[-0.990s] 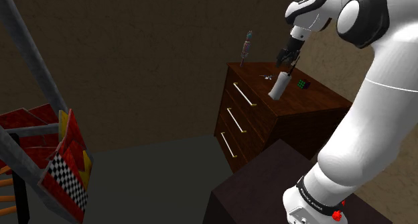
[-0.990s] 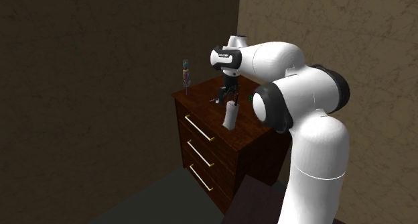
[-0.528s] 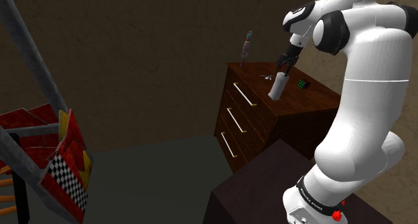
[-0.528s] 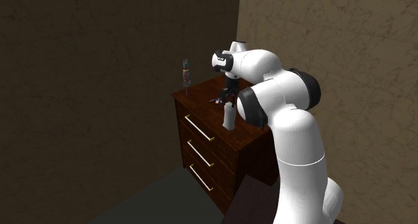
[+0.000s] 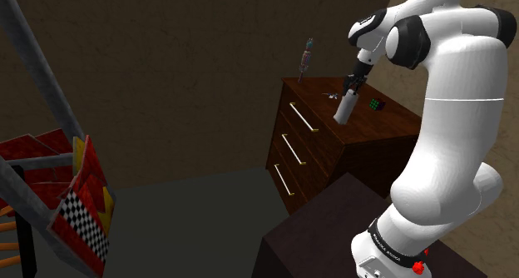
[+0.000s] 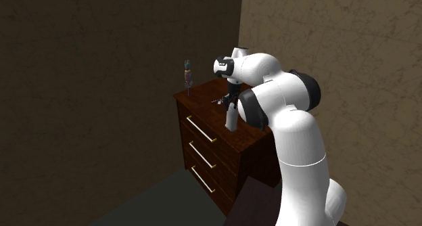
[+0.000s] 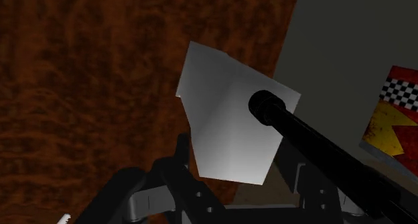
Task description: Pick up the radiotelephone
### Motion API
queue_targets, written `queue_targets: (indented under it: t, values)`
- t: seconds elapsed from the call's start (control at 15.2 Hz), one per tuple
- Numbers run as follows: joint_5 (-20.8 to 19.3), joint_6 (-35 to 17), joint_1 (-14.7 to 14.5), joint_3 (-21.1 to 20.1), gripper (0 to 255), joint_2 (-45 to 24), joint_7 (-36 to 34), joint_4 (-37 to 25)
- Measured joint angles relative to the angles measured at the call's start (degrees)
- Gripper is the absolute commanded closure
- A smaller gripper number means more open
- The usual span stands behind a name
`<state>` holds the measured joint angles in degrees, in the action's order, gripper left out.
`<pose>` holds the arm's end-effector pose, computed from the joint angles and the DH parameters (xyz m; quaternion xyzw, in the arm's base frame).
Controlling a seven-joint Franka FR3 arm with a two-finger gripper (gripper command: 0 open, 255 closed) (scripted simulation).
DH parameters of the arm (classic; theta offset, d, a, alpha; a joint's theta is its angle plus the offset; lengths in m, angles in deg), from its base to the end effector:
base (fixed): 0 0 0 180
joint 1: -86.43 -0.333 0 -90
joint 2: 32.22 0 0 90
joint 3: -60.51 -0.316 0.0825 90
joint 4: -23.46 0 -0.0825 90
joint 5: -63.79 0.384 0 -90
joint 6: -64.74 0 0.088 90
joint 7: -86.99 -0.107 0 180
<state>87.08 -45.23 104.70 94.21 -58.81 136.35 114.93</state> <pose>0.4688 -0.4728 0.3947 -0.9947 0.0771 -0.0313 0.0604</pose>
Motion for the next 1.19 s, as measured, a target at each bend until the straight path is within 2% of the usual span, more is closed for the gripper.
queue_targets:
  t: [0.59,1.19]
  values:
    - [0.02,-0.07,0.01,0.01,255,0.05,0.02,-0.06]
    - [-1.30,5.04,0.06,0.62,255,1.53,-1.43,-3.92]
